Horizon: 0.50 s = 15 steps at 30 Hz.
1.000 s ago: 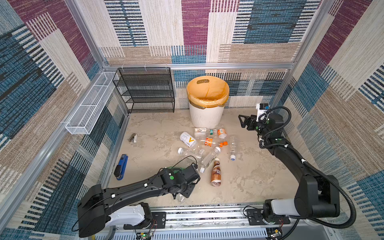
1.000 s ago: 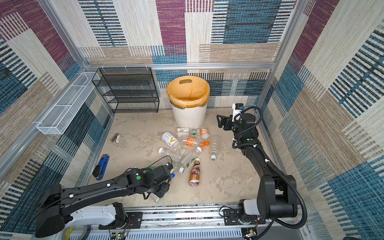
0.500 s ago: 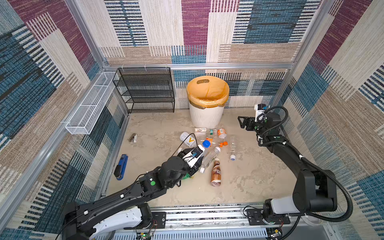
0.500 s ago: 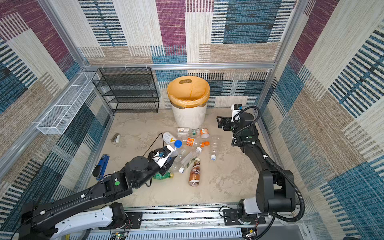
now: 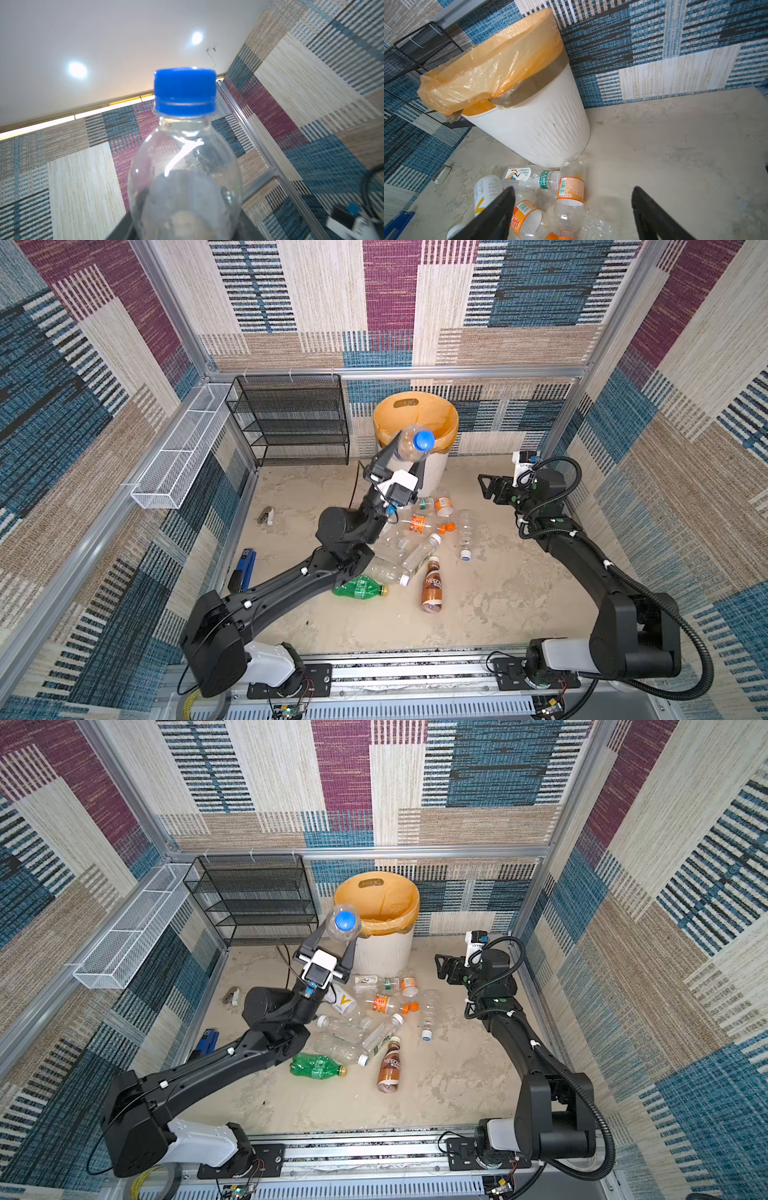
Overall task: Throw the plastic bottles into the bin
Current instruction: 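Lift the blue-capped bottle with the left gripper and carry it over the bin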
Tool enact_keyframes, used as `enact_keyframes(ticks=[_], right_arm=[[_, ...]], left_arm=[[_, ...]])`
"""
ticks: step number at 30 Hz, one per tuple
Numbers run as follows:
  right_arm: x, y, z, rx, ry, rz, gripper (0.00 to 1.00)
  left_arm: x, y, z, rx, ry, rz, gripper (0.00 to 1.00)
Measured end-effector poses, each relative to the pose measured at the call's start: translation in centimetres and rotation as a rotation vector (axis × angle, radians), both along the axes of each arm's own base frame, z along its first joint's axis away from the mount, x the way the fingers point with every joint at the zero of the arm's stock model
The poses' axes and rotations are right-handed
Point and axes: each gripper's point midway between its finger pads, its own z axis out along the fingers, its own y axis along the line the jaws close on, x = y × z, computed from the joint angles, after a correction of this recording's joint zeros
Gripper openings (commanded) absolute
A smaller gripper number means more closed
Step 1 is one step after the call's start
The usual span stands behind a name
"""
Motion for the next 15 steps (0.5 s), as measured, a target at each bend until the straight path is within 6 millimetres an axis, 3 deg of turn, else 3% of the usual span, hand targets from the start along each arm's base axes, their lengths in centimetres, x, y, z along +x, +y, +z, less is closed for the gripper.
enact_keyframes(ticks=[4,6,8,11,15], right_arm=[[0.0,0.0,-0.3,0.009,0.007,0.0,0.86],[0.3,0.3,-0.5,0.017,0.014,0.012,0.86],[0.4,0.7,-0.8,0.019,0.026,0.023,0.87],[0.2,1.2,-0.9,0.021,0.034,0.042,0.87],[-0.4,1.3,-0.6,0.009,0.036,0.05,0.88]], left_arm=[[8.5,1.1,2.8,-0.087,0.124,-0.002,0.72],[14.2,0.2,3.1,-0.089,0.271,-0.01,0.83],[18.0,-1.4,2.3,-0.058,0.415,-0.038,1.0],[20.9,-2.9,-1.2,-0.007,0.606,-0.065,1.0],[22.0,-3.4,-5.6,0.068,0.79,-0.075,1.0]])
